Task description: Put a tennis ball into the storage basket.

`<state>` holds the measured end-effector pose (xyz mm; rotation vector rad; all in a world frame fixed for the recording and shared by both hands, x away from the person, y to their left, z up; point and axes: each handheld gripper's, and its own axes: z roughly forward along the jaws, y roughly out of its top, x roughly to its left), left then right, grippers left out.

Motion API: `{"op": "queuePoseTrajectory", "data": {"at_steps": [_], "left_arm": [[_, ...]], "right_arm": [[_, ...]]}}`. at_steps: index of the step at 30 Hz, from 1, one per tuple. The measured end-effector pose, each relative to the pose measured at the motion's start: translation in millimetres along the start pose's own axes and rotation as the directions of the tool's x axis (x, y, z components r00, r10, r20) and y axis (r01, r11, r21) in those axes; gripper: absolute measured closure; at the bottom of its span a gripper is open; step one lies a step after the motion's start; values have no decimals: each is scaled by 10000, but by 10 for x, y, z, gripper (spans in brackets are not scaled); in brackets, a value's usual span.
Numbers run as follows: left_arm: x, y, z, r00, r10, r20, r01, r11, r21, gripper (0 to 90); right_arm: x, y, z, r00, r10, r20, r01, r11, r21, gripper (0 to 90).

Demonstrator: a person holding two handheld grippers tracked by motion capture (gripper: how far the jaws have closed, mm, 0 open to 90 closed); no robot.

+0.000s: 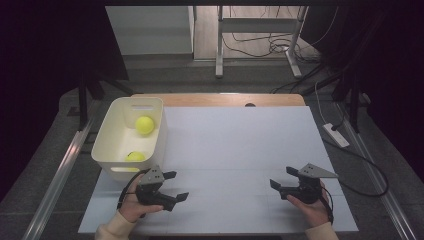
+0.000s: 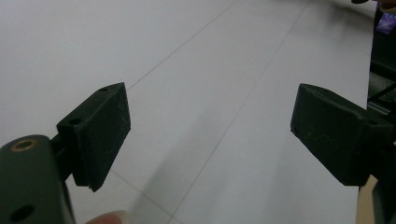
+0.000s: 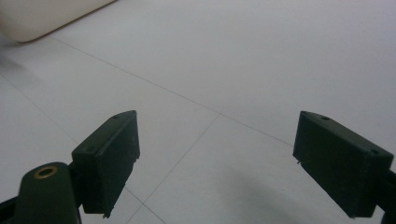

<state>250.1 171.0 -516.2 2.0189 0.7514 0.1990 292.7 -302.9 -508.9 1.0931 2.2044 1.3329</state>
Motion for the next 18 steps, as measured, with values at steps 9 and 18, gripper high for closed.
{"op": "queuePoseTrajectory", "data": {"at_steps": [9, 18], "left_arm": [[25, -51, -23, 9997, -239, -91, 238, 9996, -129, 136], [35, -43, -33, 9992, -382, -88, 380, 9989, -269, 138]], "right_arm": [[7, 2, 5, 9999, -81, -136, 80, 10000, -21, 142], [-12, 5, 7, 9997, -70, -214, 69, 10000, -59, 142]]}}
